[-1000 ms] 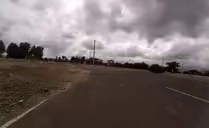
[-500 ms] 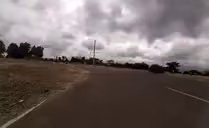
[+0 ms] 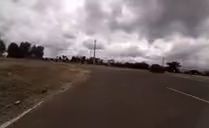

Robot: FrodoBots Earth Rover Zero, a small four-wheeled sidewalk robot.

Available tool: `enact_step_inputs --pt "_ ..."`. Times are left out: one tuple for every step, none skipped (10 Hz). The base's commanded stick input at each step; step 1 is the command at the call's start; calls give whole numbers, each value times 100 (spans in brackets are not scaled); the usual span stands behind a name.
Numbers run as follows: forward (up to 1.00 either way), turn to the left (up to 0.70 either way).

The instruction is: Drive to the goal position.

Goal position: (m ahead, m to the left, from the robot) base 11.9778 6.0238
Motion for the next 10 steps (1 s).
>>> enact_step_inputs --pt "50 0" --pt "50 0" --pt "50 0" --pt "50 0" --pt "50 0" --pt "50 0" --pt "50 0" --pt "50 0" --pt "50 0" --pt "50 0"
